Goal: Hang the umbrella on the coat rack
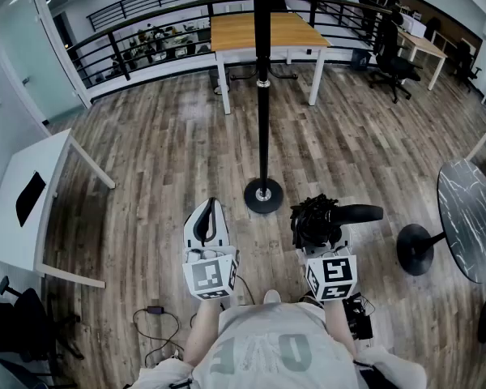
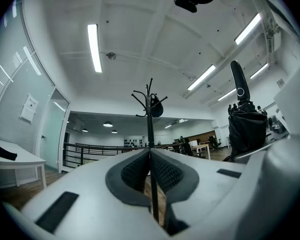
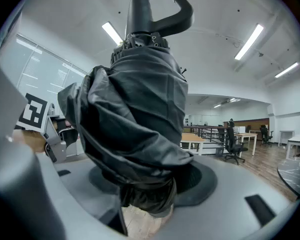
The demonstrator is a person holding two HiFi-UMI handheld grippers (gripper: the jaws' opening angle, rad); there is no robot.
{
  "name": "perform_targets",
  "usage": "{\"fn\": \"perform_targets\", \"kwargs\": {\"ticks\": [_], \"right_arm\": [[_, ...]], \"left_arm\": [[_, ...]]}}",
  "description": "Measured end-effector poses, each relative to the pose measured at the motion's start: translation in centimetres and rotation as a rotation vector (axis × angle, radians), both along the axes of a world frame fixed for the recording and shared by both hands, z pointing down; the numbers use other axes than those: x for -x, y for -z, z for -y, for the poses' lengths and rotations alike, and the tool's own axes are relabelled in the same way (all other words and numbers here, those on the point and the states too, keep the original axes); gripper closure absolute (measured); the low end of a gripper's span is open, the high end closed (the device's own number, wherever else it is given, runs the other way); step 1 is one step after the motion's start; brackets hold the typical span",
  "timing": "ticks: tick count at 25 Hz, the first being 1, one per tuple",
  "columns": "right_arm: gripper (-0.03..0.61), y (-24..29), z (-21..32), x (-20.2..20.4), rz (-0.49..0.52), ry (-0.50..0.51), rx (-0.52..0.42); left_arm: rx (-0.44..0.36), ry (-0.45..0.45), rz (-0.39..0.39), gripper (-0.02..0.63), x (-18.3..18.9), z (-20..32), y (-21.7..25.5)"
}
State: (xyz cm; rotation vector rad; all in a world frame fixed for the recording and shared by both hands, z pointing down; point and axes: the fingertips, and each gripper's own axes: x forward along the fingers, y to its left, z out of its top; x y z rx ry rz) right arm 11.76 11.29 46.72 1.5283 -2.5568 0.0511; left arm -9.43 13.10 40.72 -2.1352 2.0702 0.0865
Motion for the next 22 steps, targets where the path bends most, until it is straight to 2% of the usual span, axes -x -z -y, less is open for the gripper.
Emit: {"fn": "perform_targets", "kwargs": {"ticks": [9, 13, 22], "right_arm": [[0.308, -0.1, 1.2, 0.1, 0.006, -0.007, 0.016], [0.308, -0.4, 2.2, 0.2, 0.002, 0.026, 0.034], [0.308, -3.3, 3.0, 0.4, -0.033, 0.047, 0.117]], "left_arm": [[0.014, -0.001, 0.004, 0.586, 0.4, 1.4, 0.0], [0.021, 0.001, 0.009, 0.587, 0.2, 2.6, -0.3], [0.117, 0.022, -0.015, 0.587, 0.3, 3.2, -3.9]]}}
